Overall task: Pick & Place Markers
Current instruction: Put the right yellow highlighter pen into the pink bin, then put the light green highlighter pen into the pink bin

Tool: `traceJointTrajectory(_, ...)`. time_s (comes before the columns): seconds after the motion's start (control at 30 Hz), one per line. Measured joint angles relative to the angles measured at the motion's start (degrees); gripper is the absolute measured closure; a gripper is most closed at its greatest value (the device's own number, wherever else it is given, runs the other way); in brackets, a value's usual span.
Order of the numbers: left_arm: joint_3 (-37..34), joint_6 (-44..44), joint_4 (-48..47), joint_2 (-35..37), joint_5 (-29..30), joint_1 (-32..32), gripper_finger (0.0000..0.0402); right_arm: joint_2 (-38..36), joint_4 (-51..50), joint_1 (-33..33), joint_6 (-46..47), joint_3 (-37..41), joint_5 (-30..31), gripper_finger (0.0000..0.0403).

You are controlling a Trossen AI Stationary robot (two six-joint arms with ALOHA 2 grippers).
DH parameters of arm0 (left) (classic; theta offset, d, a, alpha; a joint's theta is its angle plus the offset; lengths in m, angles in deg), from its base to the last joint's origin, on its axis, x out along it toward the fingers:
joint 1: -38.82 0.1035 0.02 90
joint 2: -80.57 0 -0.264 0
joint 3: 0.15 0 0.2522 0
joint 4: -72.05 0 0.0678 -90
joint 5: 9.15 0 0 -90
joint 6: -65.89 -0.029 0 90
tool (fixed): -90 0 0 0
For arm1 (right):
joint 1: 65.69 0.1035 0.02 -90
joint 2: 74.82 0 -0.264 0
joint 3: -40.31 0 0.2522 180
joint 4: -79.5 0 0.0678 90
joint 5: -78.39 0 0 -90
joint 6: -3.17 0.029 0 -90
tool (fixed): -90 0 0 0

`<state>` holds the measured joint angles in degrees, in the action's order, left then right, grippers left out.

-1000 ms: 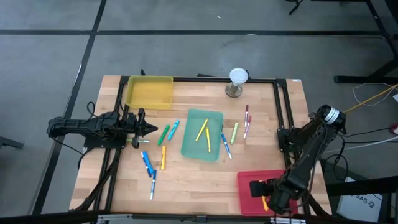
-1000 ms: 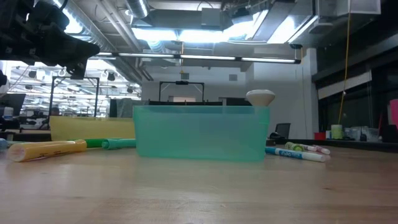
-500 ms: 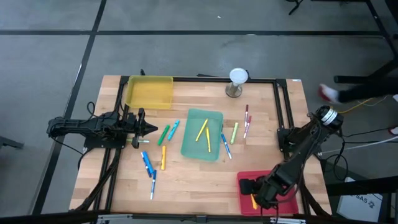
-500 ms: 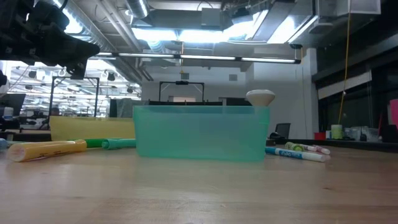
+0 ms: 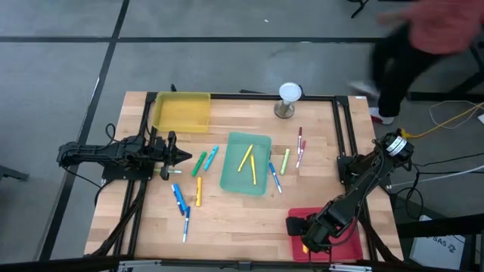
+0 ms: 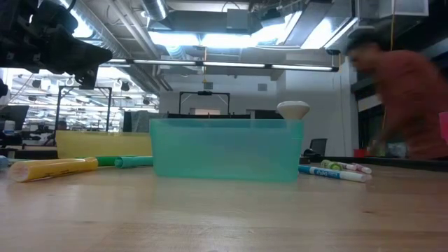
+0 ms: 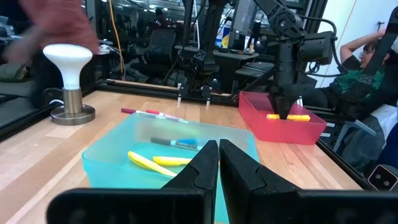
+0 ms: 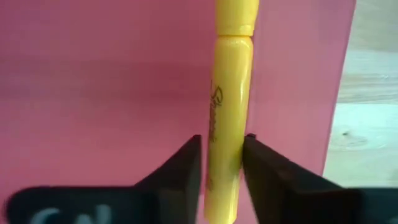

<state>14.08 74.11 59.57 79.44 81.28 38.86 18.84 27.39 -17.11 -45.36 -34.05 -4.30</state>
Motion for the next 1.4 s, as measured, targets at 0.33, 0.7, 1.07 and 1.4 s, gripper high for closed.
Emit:
traceJointTrajectory(0.33, 0.01, 0.0, 0.17, 0.01, 0.0, 0.0, 0.0389, -0.96, 0.01, -0.86, 0.18, 0.04, 0.2, 0.0186)
traceJointTrajectory(0.7, 0.02, 0.0, 0.17, 0.0, -0.01, 0.0, 0.0393, -7.06, -1.72, -3.2, 8.93, -2.91, 1.05, 0.019)
traceJointTrajectory(1.07, 0.02, 0.0, 0.18, 0.0, 0.0, 0.0, 0.0389, -7.17, -4.4, -13.21, 23.25, -10.69, 7.51, 0.0194)
traceJointTrajectory(1.4, 0.02, 0.0, 0.18, 0.01, 0.0, 0.01, 0.039, -8.79, -10.5, -22.18, 25.59, -9.45, 8.11, 0.0194)
